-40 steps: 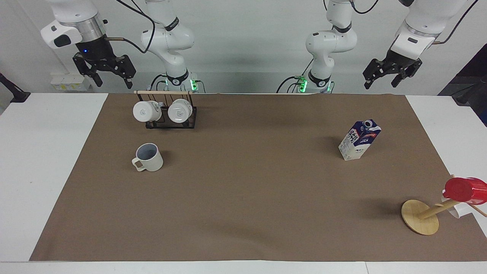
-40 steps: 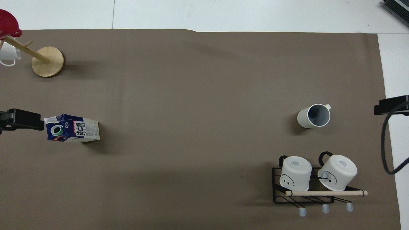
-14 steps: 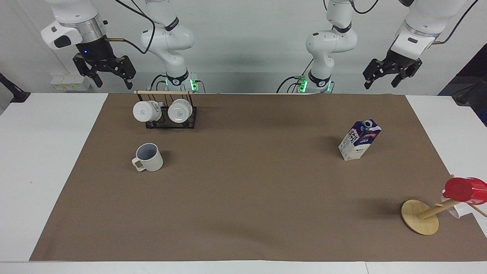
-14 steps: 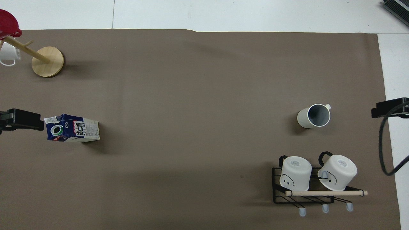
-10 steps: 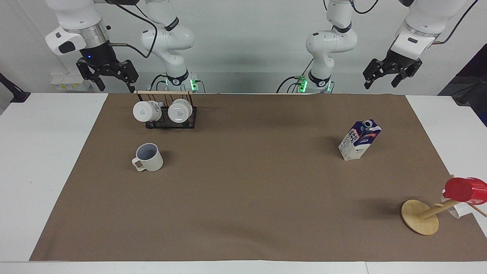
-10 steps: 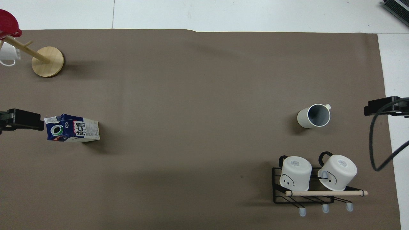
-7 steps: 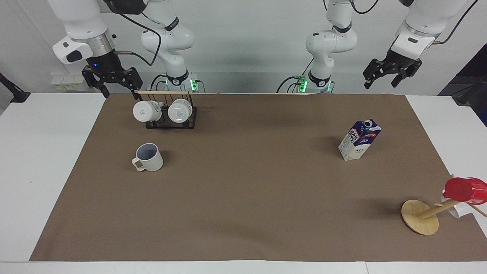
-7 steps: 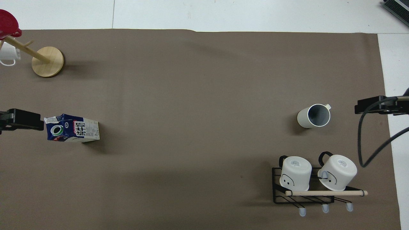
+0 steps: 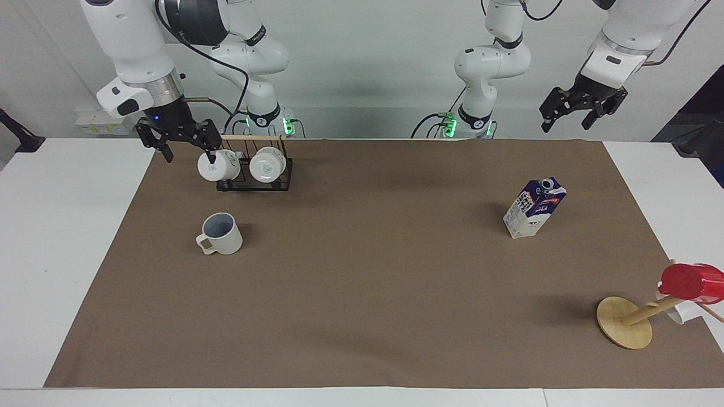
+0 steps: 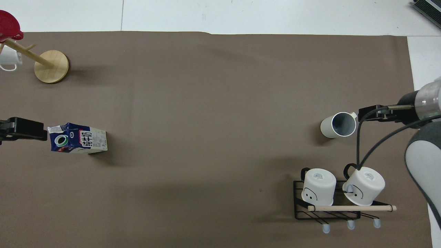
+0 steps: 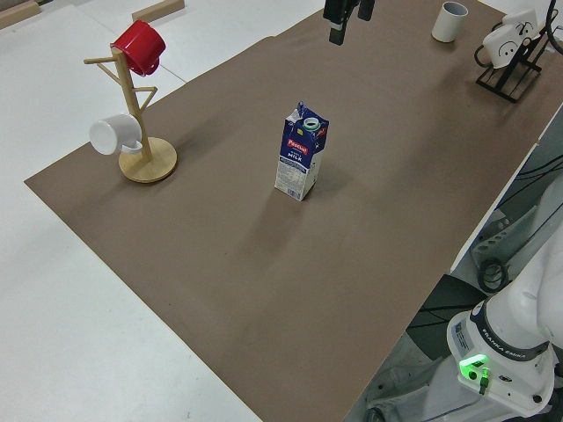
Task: Place cup and milk on table
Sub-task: 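Reach the right gripper toward the white mug with dark interior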
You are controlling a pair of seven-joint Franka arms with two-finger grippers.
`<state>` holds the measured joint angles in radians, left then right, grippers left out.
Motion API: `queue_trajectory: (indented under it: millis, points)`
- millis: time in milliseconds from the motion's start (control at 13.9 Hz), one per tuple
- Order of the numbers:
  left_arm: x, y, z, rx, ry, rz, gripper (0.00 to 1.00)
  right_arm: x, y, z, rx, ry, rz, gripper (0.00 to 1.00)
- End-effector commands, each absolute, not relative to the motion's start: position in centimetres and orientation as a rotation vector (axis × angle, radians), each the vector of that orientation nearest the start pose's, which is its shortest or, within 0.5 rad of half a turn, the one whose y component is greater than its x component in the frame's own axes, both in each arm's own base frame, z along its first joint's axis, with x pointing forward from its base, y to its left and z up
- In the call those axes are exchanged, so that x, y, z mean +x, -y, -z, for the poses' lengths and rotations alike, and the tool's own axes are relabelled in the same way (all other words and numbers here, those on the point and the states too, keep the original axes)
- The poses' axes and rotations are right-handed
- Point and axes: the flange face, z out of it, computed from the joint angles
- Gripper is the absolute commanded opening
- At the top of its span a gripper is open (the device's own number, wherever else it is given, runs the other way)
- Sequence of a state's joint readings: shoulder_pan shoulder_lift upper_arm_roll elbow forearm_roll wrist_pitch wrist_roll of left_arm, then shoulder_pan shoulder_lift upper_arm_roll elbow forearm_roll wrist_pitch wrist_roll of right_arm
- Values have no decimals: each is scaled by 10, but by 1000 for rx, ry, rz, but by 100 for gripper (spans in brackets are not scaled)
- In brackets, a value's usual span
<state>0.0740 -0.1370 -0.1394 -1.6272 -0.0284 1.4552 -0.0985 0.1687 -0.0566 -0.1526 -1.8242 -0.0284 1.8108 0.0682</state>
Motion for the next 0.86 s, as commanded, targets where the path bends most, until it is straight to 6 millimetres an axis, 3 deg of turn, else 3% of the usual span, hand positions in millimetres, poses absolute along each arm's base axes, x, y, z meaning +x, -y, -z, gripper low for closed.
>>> queue_trajectory:
  millis: [0,432,576,792]
  points:
    - [494,40,-667,-3138,62,-55,100,554,-11,-528,-3162,-115,82,100]
    - [494,37,-663,-3138,59,-74,100,569,-23,-447,-3168,-113,100,100]
    - [492,36,-664,-3137,59,-72,100,576,-35,-429,-3168,-86,118,100]
    - [491,33,-663,-3138,67,-67,100,586,-38,-399,-3173,-135,119,100]
